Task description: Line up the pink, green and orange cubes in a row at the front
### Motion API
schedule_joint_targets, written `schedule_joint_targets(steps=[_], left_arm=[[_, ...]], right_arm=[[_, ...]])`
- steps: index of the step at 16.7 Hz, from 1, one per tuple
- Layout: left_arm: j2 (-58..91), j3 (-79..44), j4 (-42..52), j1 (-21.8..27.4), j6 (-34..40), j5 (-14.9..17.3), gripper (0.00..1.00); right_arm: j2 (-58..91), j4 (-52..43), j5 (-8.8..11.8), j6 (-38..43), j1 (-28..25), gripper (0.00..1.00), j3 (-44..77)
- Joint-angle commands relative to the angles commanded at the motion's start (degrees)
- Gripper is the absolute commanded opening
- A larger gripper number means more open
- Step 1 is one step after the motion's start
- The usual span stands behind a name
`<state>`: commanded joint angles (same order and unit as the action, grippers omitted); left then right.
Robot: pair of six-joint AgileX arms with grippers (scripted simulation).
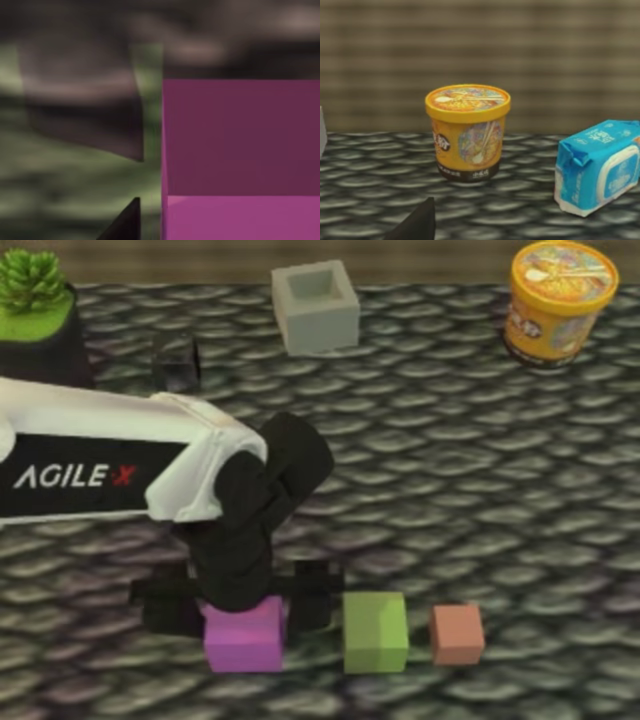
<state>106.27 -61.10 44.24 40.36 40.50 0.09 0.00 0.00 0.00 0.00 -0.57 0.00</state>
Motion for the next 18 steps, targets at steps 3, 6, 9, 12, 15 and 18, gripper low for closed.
schedule_joint_targets(steps=[3, 6, 9, 12, 15, 18], left_arm=[[0.0, 0.0, 0.0, 0.0, 0.0, 0.0, 1.0], [0.0, 0.0, 0.0, 0.0, 0.0, 0.0, 1.0], [-0.09, -0.18, 0.2, 0.02, 0.01, 0.0, 1.0], [-1.59, -2.85, 4.32, -0.35, 0.31, -0.02, 1.0], [-4.29, -6.85, 11.83, -0.77, 0.37, -0.02, 1.0], [-6.3, -9.32, 15.62, -1.03, 0.21, -0.02, 1.0]], right_arm=[[0.0, 0.0, 0.0, 0.0, 0.0, 1.0, 0.0], [0.0, 0.0, 0.0, 0.0, 0.0, 1.0, 0.0], [0.0, 0.0, 0.0, 0.0, 0.0, 1.0, 0.0], [0.0, 0.0, 0.0, 0.0, 0.0, 1.0, 0.0], [0.0, 0.0, 0.0, 0.0, 0.0, 1.0, 0.0], [0.0, 0.0, 0.0, 0.0, 0.0, 1.0, 0.0]])
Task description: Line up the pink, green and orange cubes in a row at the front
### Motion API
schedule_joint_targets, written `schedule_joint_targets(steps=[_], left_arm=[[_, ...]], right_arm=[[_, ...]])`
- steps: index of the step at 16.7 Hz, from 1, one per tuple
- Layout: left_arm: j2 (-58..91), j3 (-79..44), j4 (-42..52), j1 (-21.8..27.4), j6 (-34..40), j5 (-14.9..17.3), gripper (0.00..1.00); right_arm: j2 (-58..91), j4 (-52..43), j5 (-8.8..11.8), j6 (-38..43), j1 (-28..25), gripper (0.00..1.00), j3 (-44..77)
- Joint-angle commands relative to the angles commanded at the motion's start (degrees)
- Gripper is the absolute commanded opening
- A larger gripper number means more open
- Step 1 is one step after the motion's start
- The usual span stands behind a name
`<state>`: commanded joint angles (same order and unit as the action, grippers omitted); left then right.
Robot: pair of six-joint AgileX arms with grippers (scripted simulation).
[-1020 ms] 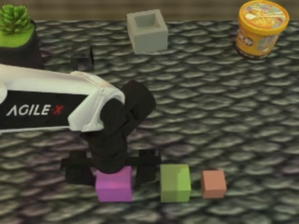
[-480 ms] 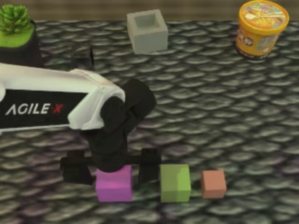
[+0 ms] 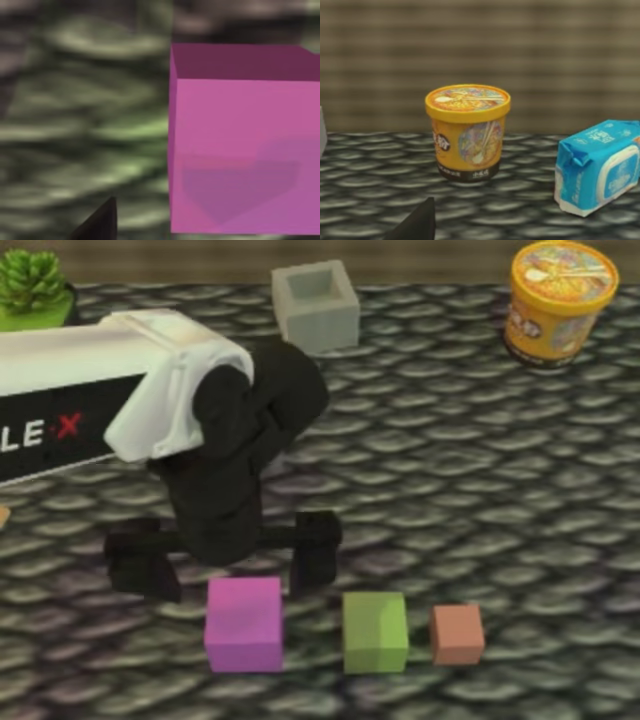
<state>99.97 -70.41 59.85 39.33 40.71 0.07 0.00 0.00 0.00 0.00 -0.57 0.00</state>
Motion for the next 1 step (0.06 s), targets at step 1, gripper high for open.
schedule_joint_targets(steps=[1], left_arm=[[-0.08, -0.06, 0.1, -0.01, -0.01, 0.0, 1.0]], right_arm=[[0.0, 0.0, 0.0, 0.0, 0.0, 1.0, 0.0]])
